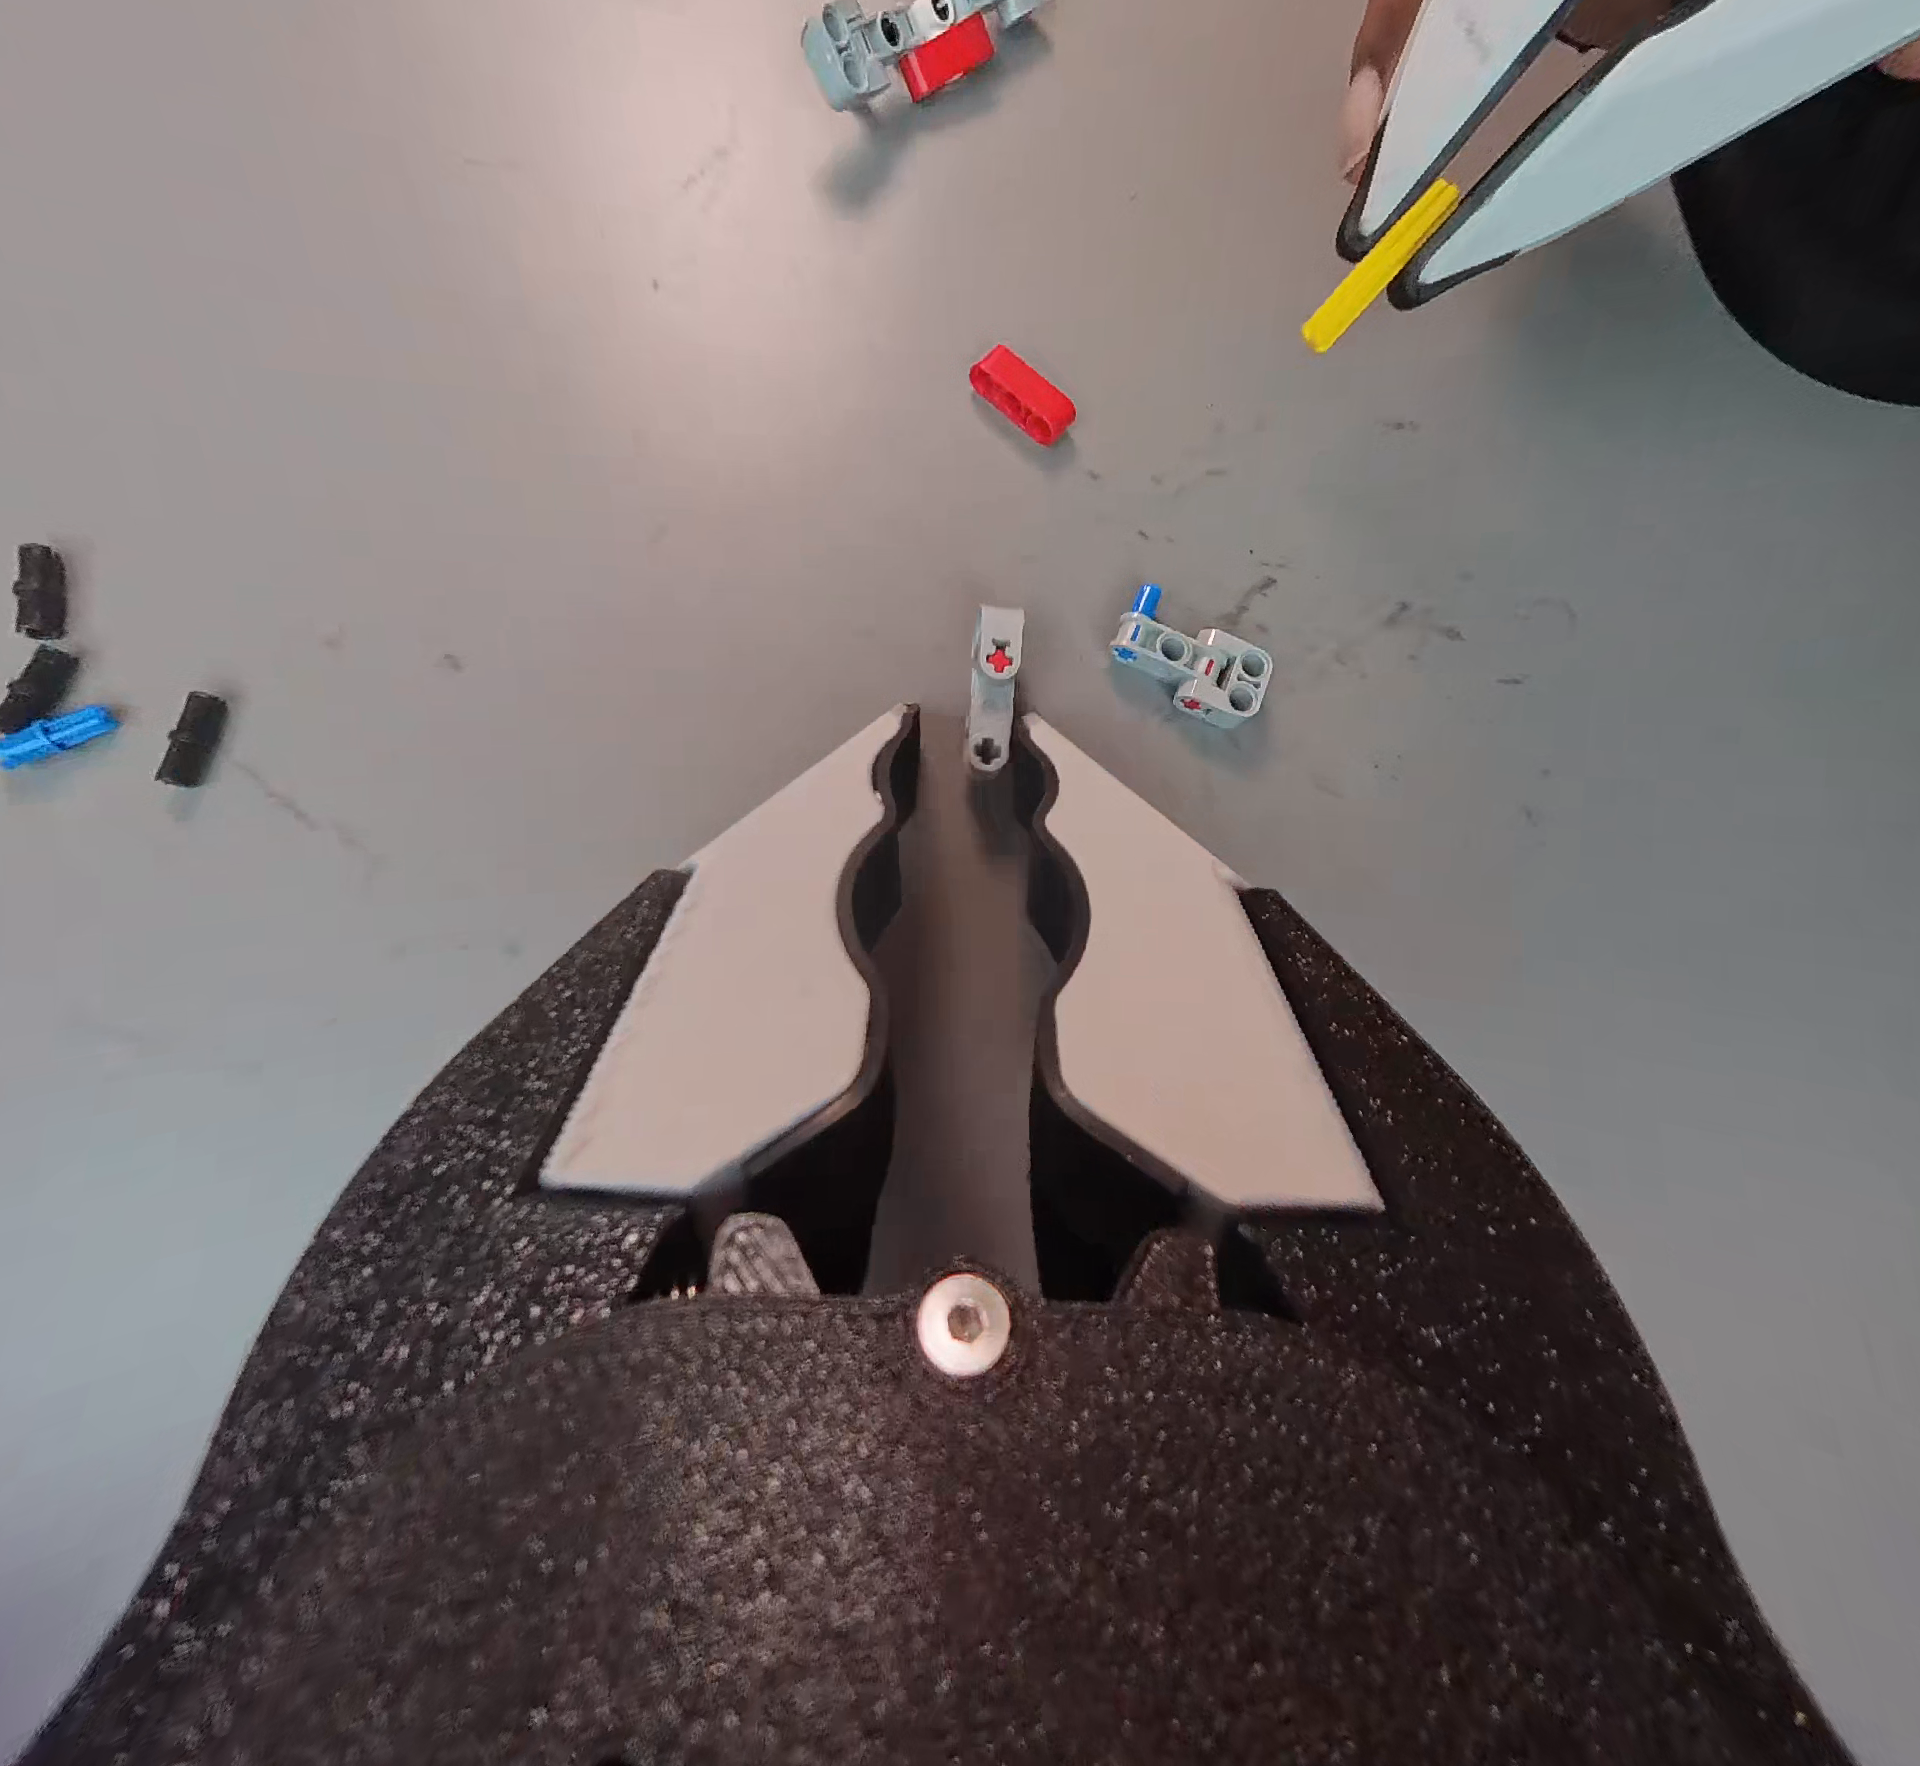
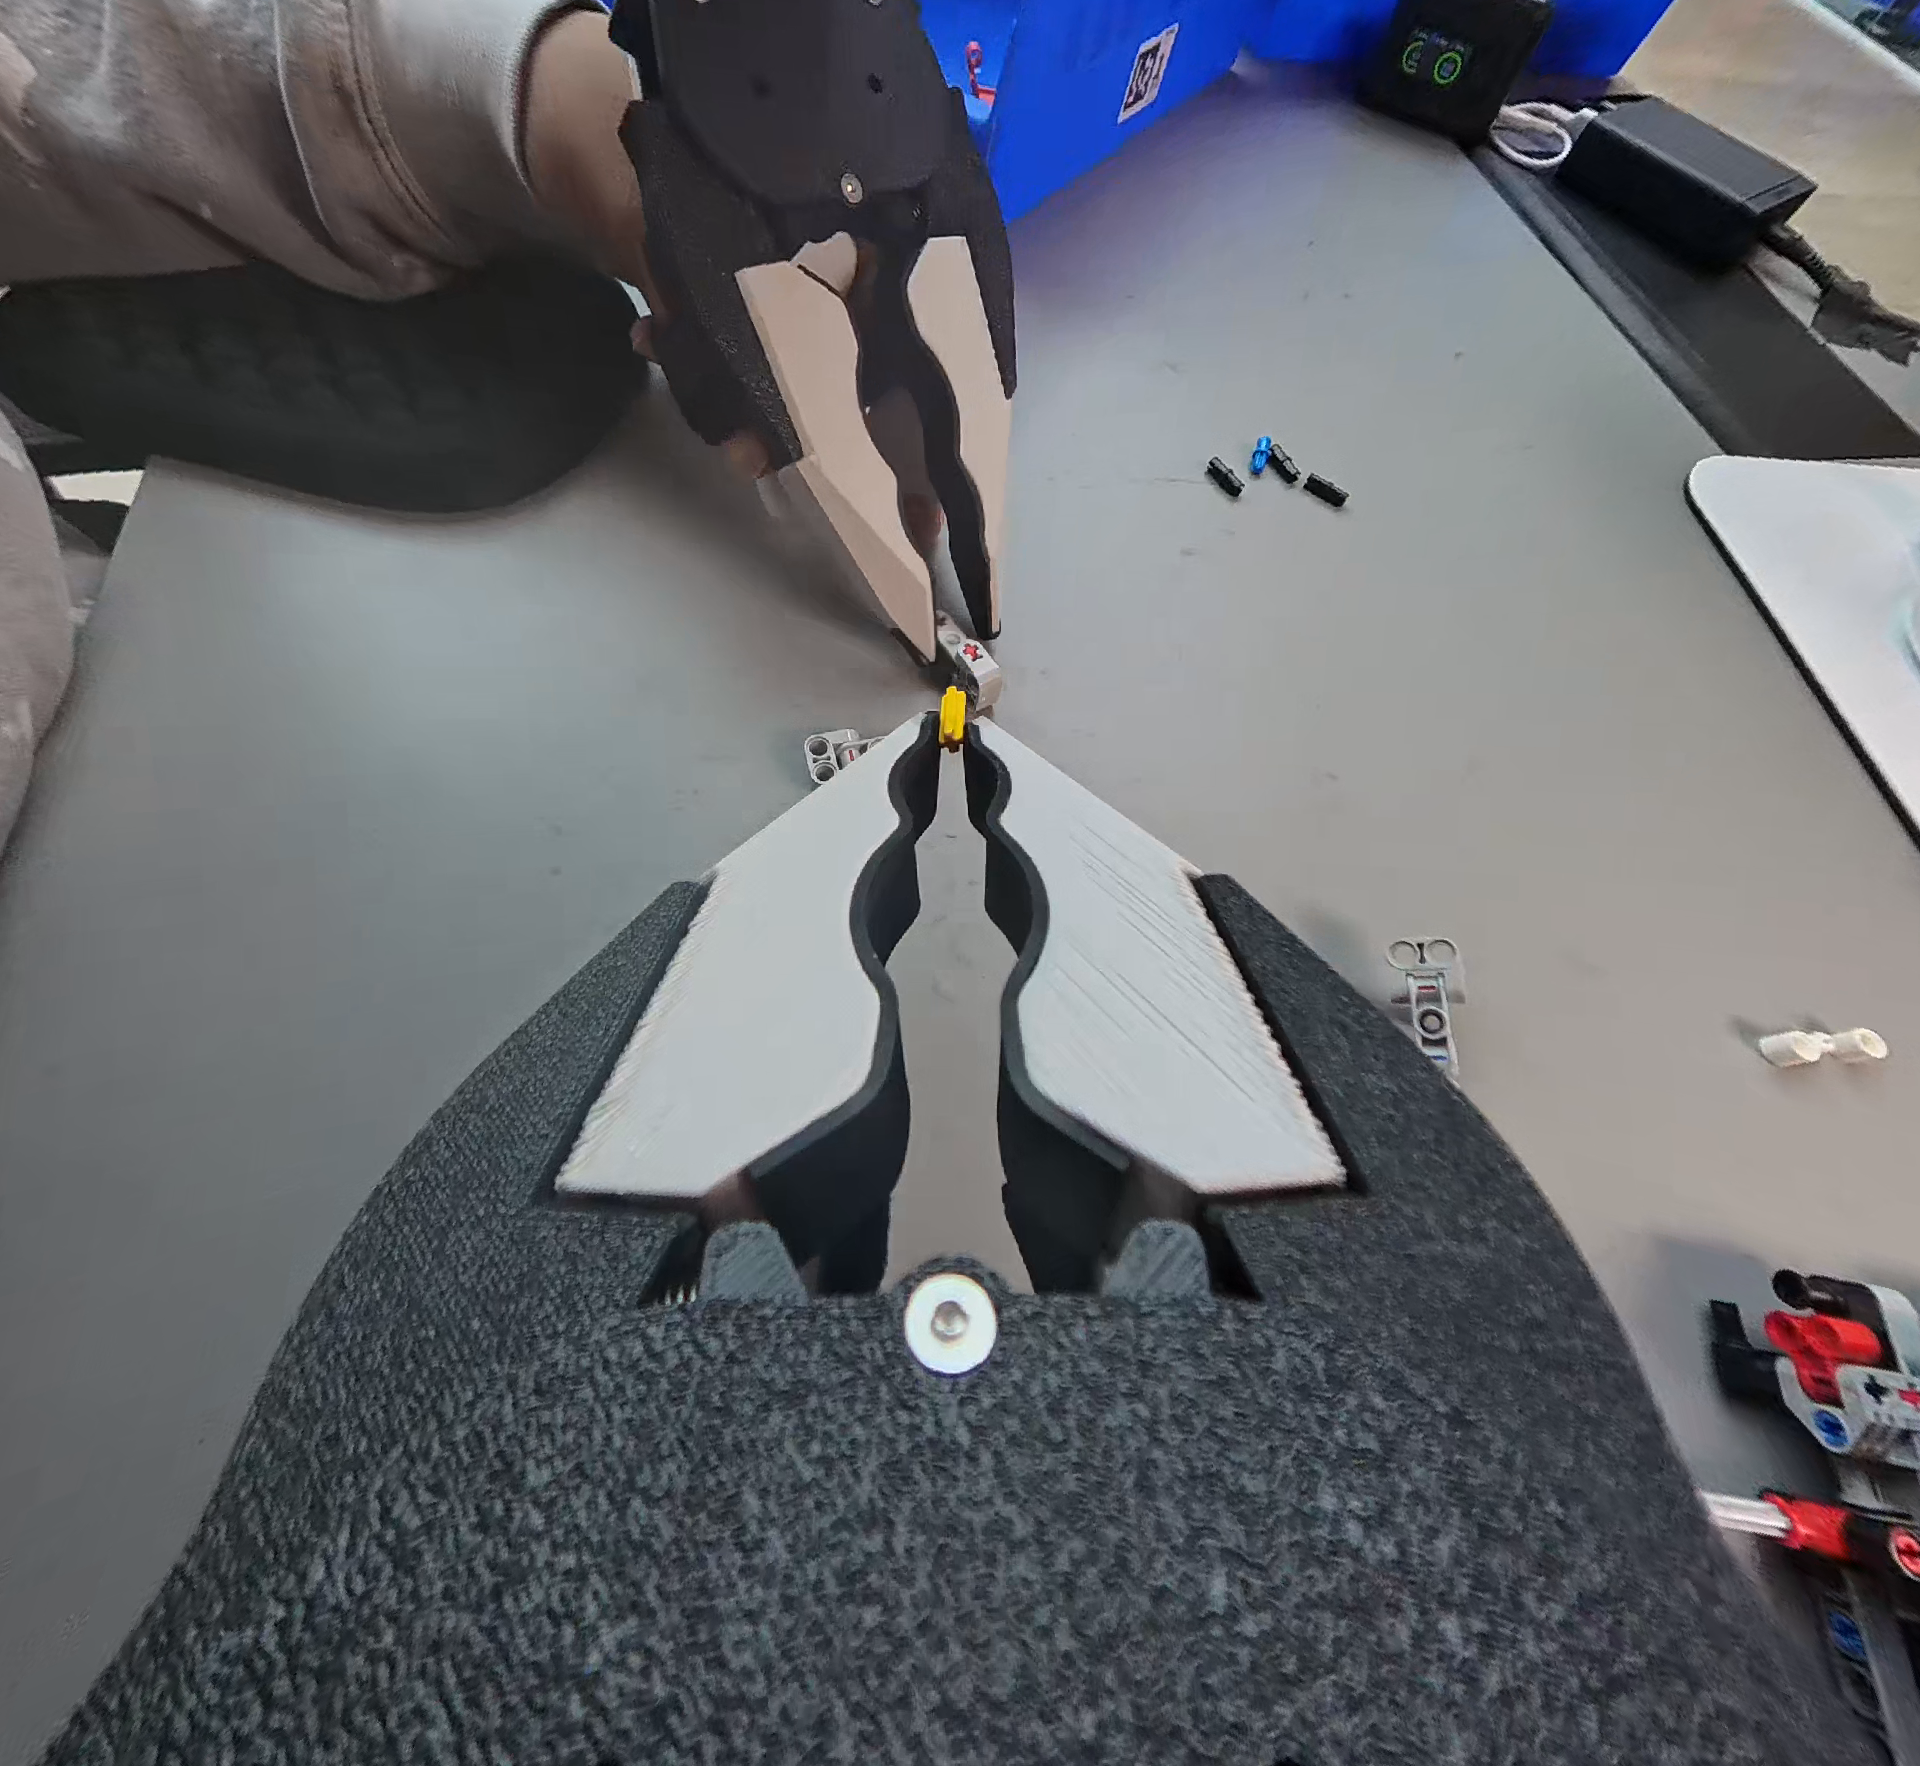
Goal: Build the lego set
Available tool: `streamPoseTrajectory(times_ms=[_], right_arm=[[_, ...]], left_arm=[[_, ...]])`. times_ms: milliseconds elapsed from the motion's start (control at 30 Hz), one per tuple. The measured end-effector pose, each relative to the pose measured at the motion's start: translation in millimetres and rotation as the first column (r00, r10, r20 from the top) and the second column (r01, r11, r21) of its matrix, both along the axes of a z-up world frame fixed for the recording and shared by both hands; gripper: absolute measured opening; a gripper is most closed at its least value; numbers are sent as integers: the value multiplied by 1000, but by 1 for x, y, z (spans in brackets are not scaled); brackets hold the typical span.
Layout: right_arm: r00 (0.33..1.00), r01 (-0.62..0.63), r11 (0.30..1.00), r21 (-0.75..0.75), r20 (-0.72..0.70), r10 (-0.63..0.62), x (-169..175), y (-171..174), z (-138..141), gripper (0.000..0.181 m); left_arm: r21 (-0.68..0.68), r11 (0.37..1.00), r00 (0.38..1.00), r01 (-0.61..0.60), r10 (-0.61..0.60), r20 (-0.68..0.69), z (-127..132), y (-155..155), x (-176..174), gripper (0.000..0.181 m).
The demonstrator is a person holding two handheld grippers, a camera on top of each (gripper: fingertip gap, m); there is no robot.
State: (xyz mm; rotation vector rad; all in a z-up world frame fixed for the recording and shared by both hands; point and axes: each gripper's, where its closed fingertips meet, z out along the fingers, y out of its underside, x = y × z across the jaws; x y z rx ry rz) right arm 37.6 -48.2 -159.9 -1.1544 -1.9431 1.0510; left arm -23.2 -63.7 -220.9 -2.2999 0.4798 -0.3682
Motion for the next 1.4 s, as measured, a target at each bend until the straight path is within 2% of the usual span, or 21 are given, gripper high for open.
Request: streamPoseTrajectory(times_ms=[33, 167, 333, 567, 800, 1167, 1400], right_arm=[[1000, -1, 1000, 6, 4, 1, 0, 0, -1, 2], [999, 5, 999, 42, 42, -7, -3, 2, -5, 3], [985, -47, 994, 96, 172, 30, 1, -1, -11, 3], [905, -112, 988, 103, 421, 58, 39, -2, -12, 2], [842, -87, 992, 89, 539, 25, 64, -8, -27, 2], [794, -94, 991, 96, 607, 17, 71, -12, -36, 1], [779, -94, 994, 63, 626, 34, 78, -12, -37, 1]], left_arm=[[6, 1000, 1000, 1, -1, -15, 0, 1, 0, 7], [45, 997, 997, 62, -59, -52, 3, 4, 14, 5], [78, 980, 982, 183, -177, -70, 18, 7, 45, 5], [58, 939, 936, 338, -330, -121, 15, 4, 96, 5], [40, 921, 917, 388, -382, -117, 12, 2, 116, 5], [19, 917, 915, 399, -397, -74, 6, -3, 123, 5], [52, 919, 920, 392, -390, -44, 8, -2, 128, 5]])
